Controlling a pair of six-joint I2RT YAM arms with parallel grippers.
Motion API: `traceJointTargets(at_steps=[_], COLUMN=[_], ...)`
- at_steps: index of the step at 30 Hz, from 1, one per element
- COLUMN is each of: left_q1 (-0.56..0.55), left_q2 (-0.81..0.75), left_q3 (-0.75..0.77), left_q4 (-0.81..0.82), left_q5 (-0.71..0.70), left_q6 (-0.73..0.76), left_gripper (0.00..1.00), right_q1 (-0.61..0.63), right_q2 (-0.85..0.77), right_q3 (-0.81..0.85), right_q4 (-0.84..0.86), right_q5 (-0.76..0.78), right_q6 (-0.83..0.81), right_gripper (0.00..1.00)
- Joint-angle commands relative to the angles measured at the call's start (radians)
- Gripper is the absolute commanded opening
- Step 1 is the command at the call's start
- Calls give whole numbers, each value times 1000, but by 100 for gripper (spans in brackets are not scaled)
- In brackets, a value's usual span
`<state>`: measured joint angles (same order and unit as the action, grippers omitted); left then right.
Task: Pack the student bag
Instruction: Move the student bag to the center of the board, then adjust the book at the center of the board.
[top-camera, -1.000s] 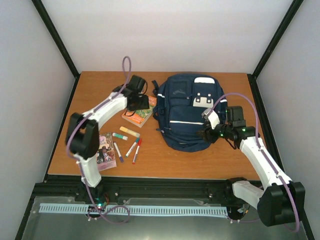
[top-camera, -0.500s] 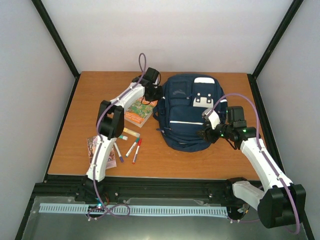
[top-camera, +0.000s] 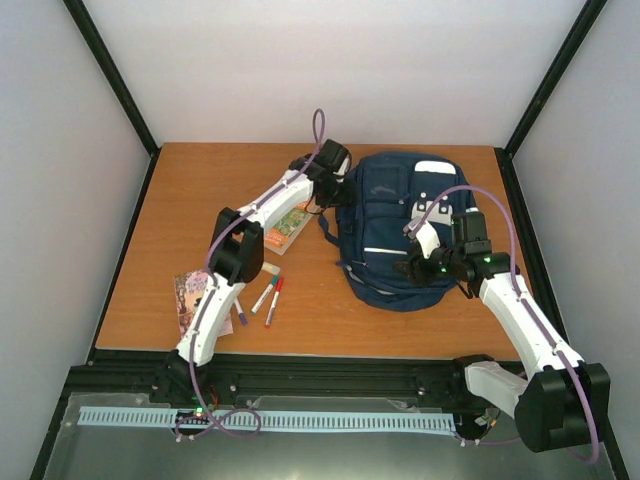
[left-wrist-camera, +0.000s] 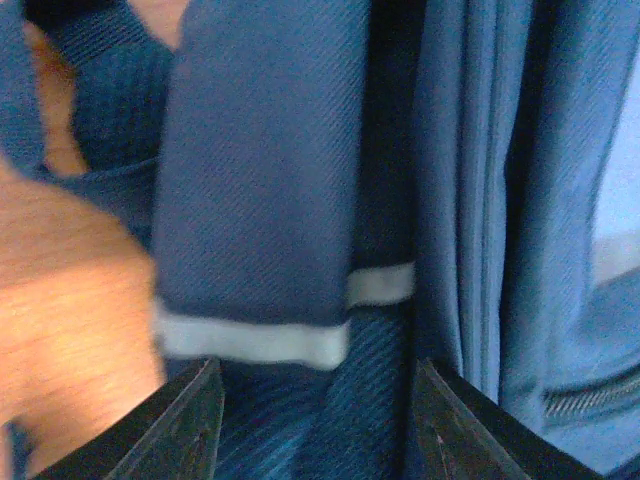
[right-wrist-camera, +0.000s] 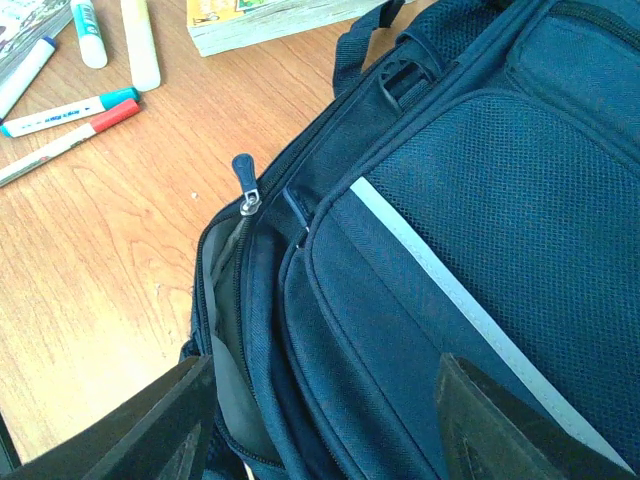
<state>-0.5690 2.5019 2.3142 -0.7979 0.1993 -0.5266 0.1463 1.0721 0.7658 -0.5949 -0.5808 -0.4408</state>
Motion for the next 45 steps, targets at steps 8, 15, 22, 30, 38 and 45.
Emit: traceJointTargets(at_steps=[8,15,22,30,38,45], left_q1=[177,332,386,386,386,387], left_q2=[-429,-459,-396,-335,-356,-340], left_q3=[-432,-587,-599,-583,-585,-578], left_q4=[6,37,62,12,11,-1], left_q5=[-28,102,179,111,11,-78], left_q6=[109,115,114,118,154,151], left_gripper=[79,99,100,94,92,92], right_q1=[4,5,4,4,4,5], right_q2=[-13,-17,-21,-17,-11,-14], right_q3=[24,23,22,21,23,21], right_q4=[0,-3,-7,-10,-12,-13], right_q5=[-7,-12,-16,-17,-21,-21], right_q6=[-15,-19,-23,-27,-30,-31], right_gripper=[62,62,63,63,64,64])
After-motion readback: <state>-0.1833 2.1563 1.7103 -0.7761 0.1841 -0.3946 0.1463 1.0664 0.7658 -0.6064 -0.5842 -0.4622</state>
